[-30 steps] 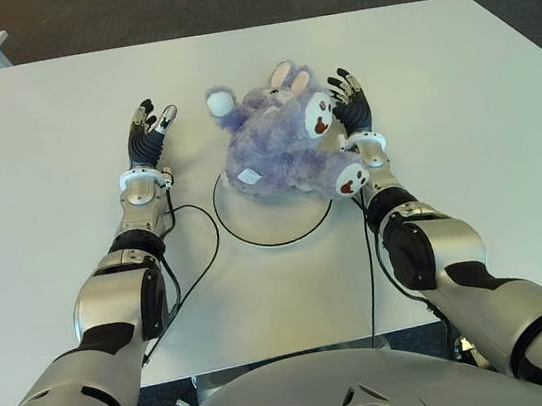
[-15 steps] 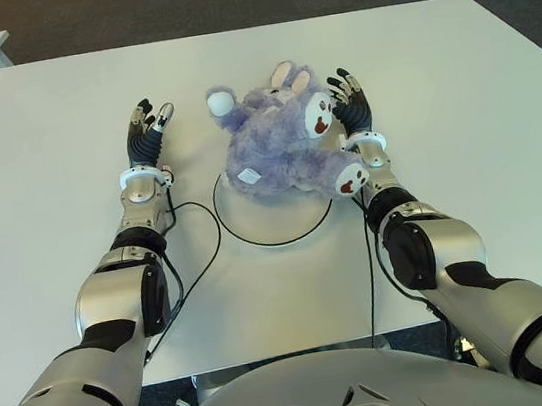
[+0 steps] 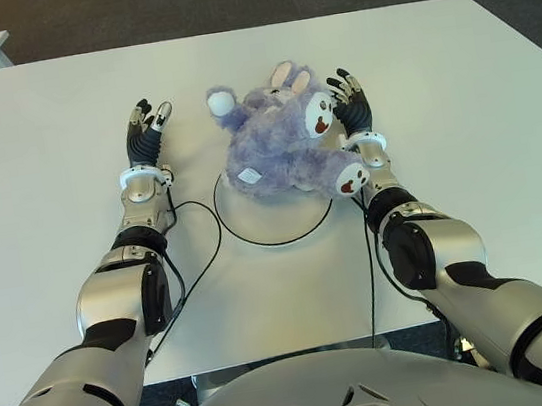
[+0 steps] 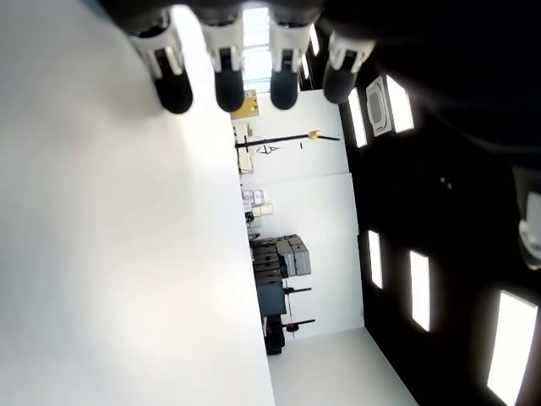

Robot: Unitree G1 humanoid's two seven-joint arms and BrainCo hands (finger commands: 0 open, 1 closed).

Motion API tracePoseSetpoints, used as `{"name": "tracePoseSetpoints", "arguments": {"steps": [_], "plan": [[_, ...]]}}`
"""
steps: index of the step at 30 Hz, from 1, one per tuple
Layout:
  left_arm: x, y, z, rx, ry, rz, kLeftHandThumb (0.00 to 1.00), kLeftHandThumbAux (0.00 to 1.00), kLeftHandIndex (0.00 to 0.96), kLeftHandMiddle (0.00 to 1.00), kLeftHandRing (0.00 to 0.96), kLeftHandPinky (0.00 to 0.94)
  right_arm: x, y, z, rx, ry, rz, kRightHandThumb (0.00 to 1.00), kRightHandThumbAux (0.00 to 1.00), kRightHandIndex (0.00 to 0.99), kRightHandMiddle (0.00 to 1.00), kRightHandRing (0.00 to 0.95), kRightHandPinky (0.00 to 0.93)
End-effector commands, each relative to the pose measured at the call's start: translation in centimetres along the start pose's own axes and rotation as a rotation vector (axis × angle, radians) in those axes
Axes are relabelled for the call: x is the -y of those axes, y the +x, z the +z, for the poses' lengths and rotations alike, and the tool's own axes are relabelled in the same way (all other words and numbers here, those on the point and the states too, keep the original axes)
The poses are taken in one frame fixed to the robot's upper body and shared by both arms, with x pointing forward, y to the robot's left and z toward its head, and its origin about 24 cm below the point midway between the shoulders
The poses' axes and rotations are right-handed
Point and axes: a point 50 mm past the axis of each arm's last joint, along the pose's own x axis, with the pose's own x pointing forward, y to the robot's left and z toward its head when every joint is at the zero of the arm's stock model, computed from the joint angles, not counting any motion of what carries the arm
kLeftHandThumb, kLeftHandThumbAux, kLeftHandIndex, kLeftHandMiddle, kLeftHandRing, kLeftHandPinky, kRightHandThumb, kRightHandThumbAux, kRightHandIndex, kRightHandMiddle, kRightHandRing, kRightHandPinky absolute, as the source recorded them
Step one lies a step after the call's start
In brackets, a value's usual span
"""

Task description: Put the doll into the plate.

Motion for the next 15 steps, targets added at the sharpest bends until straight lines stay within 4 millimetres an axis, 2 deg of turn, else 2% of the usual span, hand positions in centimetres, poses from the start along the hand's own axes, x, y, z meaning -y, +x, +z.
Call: {"name": "tracePoseSetpoints", "arguments": {"steps": [1,15], "plan": [[0.48,-2.21,-4.91,-0.226,-0.017,-0.009,0.0,0.409,0.0,0.088,0.084,0.07,0.91,-3.84,-6.82,-0.279,0.009,-0.033,0.333,0.768,0.09,0.175,0.187,0.221],[0.44,-2.43,-5.2,-0.229,-0.016,-0.002,0.0,0.406,0.0,0.089,0.084,0.065,0.95,-3.86,-6.83,-0.278,0.004,-0.036,0.335,0.771,0.082,0.167,0.183,0.226]]}}
